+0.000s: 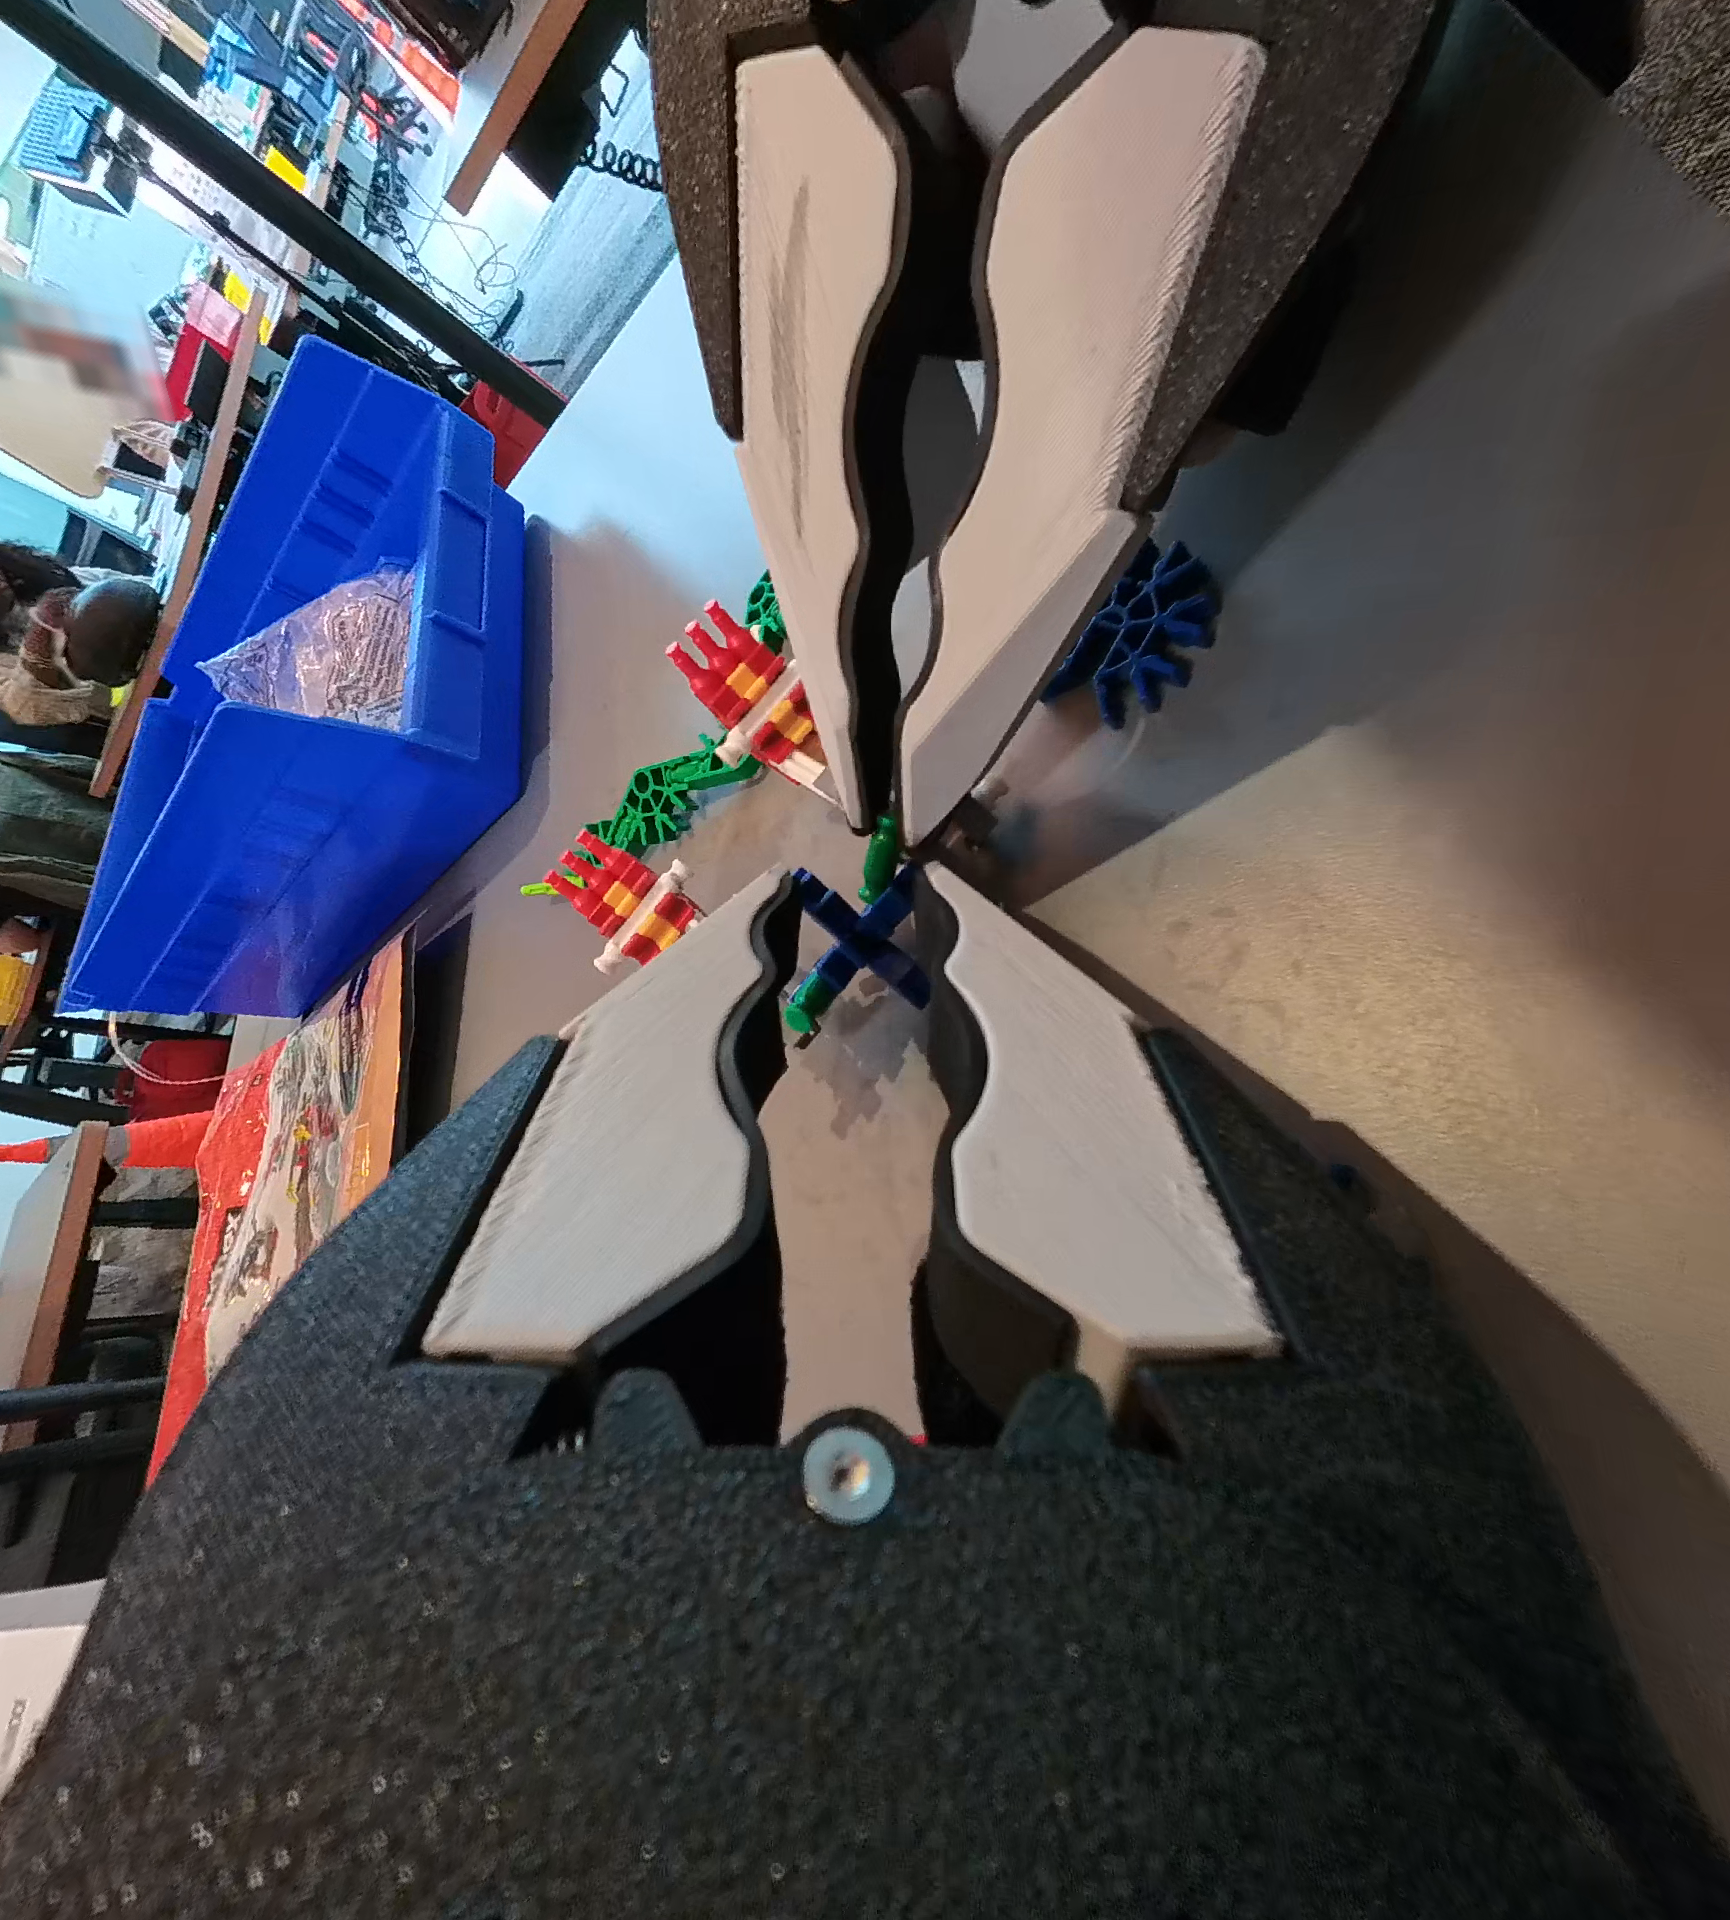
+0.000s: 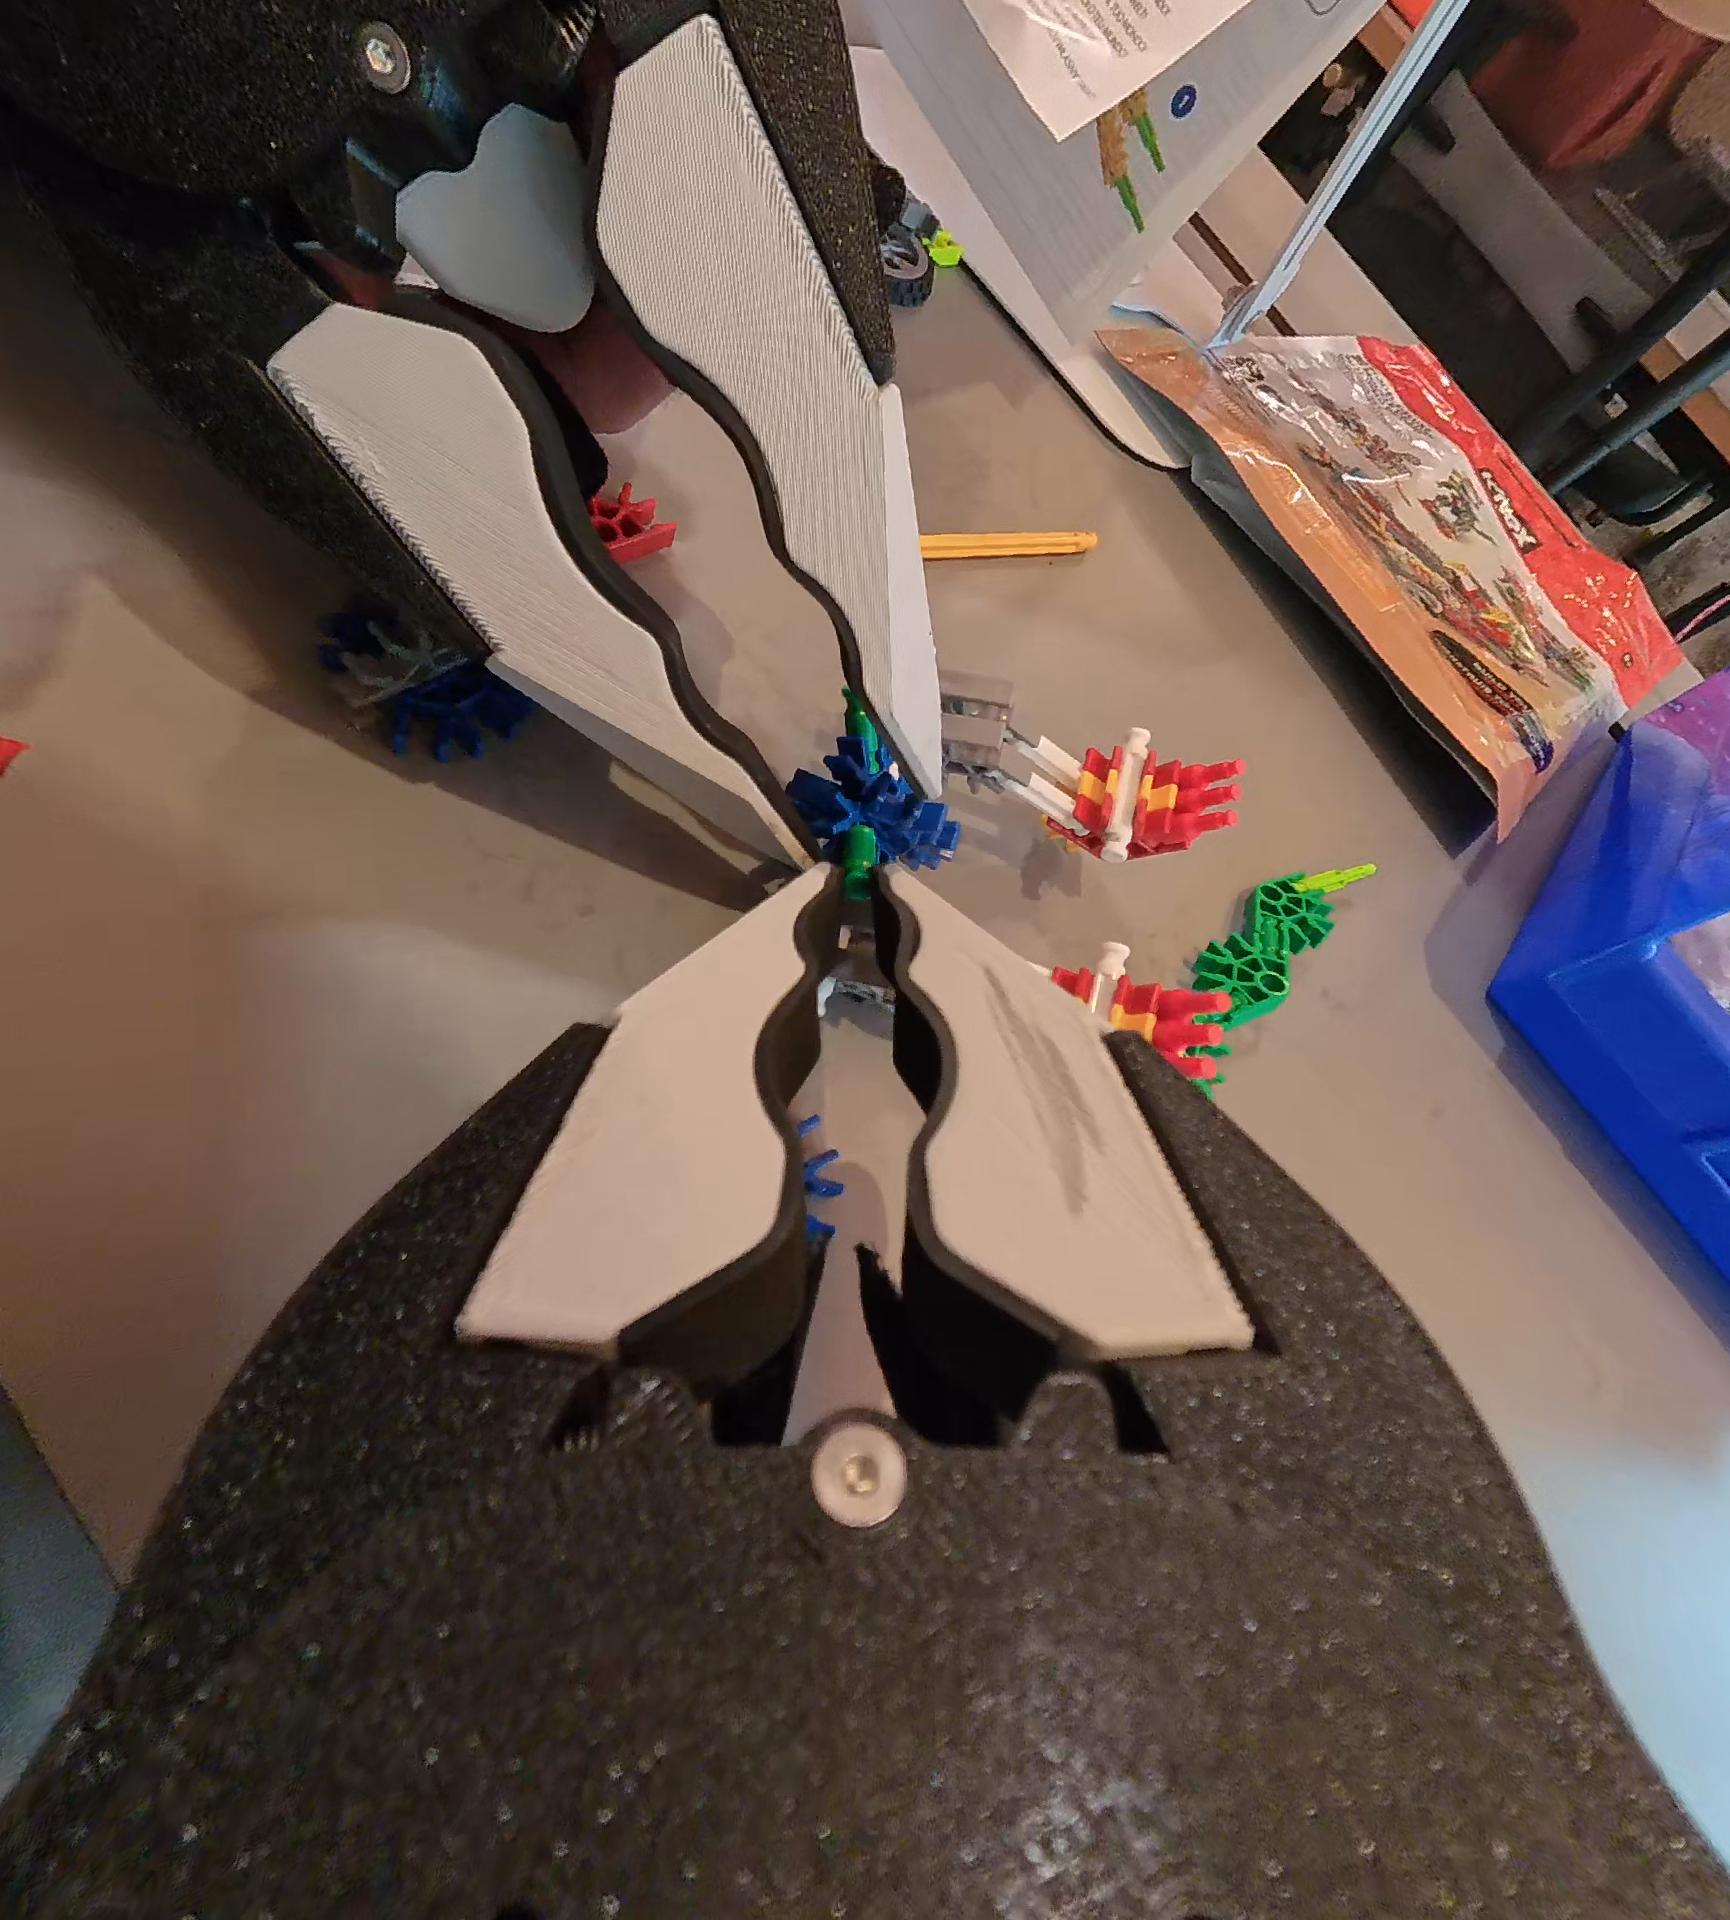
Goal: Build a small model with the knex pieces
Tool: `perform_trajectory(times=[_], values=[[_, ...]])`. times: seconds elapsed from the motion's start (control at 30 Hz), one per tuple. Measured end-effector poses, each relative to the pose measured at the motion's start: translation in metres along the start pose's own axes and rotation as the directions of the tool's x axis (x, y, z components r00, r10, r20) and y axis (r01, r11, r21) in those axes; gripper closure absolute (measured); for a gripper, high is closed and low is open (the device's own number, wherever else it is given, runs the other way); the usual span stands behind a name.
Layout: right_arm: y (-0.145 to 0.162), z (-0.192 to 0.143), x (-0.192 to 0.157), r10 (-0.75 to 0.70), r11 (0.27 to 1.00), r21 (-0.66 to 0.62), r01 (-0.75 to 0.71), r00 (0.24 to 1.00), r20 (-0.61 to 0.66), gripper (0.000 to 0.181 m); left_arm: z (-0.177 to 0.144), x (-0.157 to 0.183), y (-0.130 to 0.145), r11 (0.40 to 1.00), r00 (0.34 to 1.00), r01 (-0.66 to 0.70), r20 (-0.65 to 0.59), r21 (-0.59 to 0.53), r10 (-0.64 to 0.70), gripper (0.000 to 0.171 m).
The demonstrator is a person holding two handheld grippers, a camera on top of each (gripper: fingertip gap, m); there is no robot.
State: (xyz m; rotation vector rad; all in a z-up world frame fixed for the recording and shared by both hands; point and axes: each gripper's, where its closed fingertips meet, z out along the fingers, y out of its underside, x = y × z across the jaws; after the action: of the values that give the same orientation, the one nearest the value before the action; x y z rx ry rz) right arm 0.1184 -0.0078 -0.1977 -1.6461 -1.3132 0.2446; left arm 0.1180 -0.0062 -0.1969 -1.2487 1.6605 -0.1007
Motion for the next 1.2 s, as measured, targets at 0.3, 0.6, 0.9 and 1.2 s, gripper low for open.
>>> perform_trajectory(times=[0.3, 0.6, 0.9, 1.2], values=[[0.0013, 0.0009, 0.0006, 0.02, 1.0, -0.023, -0.019, 1.0, 0.01, 0.176, 0.0019, -0.0002, 0.0001, 0.999, 0.999, -0.037, 0.002, 0.003, 0.037, 0.152], [-0.0004, 0.0005, 0.0009, 0.049, 0.996, -0.08, -0.048, 0.999, 0.01, 0.176, 0.0039, 0.0004, -0.0014, 0.998, 0.998, -0.062, 0.009, 0.007, 0.062, 0.154], [0.0004, 0.001, 0.0019, 0.047, 0.995, -0.09, -0.047, 0.999, -0.002, 0.176, 0.0053, -0.0001, -0.001, 0.996, 0.996, -0.092, 0.021, 0.008, 0.091, 0.154], [0.0017, 0.0019, 0.004, 0.063, 0.993, -0.1, -0.065, 0.998, -0.016, 0.177, 0.0073, -0.0013, -0.0004, 0.995, 0.995, -0.097, 0.034, 0.007, 0.096, 0.155]])
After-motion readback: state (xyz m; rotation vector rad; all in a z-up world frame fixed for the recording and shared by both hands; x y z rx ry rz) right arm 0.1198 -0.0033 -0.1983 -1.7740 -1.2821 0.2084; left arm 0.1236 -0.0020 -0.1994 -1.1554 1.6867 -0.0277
